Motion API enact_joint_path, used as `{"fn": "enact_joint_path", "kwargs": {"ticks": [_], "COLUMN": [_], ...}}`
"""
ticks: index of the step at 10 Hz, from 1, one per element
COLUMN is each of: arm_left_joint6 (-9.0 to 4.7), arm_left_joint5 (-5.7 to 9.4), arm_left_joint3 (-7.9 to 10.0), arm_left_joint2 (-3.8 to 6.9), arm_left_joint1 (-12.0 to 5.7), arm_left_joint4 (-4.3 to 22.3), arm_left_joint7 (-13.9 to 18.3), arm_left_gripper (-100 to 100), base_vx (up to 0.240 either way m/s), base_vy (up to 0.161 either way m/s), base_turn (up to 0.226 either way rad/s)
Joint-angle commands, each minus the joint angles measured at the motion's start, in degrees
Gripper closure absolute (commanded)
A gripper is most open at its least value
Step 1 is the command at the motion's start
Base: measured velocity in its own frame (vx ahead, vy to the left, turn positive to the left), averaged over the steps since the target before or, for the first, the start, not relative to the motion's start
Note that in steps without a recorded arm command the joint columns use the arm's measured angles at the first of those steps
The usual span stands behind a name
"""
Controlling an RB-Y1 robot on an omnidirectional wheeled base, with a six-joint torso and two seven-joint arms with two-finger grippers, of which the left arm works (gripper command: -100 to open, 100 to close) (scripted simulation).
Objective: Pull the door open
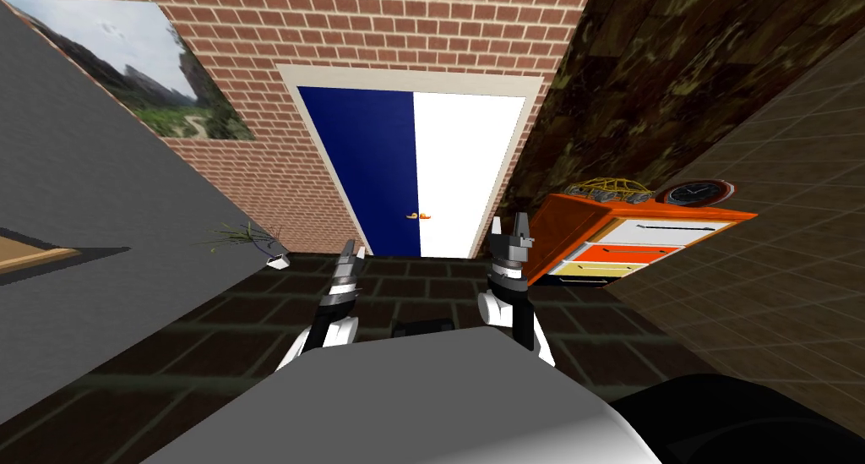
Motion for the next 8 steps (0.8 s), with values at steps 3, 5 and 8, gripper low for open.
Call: {"fn": "enact_joint_path", "kwargs": {"ticks": [3,5,8], "arm_left_joint6": [-1.50,-2.23,-3.44], "arm_left_joint5": [0.61,0.94,1.49], "arm_left_joint3": [0.27,0.49,0.86], "arm_left_joint2": [1.11,1.69,2.59], "arm_left_joint1": [-0.86,-1.50,-2.56], "arm_left_joint4": [4.5,6.9,10.9], "arm_left_joint7": [0.9,1.4,2.2], "arm_left_gripper": [-100,-100,-100], "base_vx": [0.130,0.098,0.093], "base_vy": [-0.035,-0.020,-0.026], "base_turn": [-0.057,-0.041,-0.052]}}
